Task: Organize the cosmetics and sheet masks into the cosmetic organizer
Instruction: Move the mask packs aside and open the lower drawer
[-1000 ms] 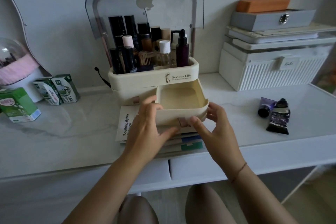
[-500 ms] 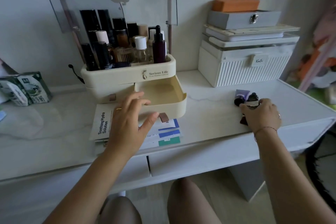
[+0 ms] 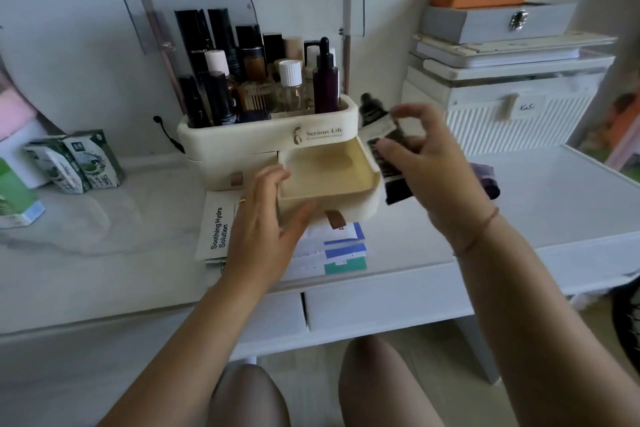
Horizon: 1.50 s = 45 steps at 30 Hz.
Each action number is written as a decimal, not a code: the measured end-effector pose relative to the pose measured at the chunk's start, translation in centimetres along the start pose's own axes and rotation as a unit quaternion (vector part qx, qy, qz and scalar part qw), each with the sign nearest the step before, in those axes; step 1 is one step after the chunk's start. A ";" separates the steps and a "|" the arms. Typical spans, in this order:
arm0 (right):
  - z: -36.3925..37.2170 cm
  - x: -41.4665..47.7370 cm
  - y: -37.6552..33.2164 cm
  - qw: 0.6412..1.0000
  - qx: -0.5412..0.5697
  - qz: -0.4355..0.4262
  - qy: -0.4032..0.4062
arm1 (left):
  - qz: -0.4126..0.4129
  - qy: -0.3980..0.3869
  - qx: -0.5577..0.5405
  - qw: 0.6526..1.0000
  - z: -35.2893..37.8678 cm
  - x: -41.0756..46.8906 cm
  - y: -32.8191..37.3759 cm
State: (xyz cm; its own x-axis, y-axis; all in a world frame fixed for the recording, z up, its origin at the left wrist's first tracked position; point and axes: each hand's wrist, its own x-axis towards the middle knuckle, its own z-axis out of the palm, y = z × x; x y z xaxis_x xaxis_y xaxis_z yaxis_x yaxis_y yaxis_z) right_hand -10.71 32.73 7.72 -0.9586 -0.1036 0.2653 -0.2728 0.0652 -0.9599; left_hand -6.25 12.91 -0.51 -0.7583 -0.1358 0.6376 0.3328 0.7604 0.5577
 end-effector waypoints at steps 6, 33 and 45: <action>3.0 2.3 -2.1 0.961 -0.117 0.108 -0.227 | -0.005 0.002 -0.006 1.000 -0.6 0.3 0.0; 5.6 8.0 0.9 0.934 -0.140 0.171 -0.281 | 0.027 0.013 0.028 0.999 -0.8 0.2 0.2; 0.4 5.1 2.2 0.936 -0.323 -0.130 0.043 | 0.028 -0.010 0.031 0.999 -0.7 0.4 -0.2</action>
State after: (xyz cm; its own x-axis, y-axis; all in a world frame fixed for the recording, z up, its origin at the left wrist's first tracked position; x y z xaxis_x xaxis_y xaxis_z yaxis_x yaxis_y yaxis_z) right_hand -16.12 31.92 6.88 -0.8487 -0.1202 0.5151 -0.4631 0.6394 -0.6138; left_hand -6.19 12.24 0.00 -0.7506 -0.0801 0.6559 0.3401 0.8042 0.4874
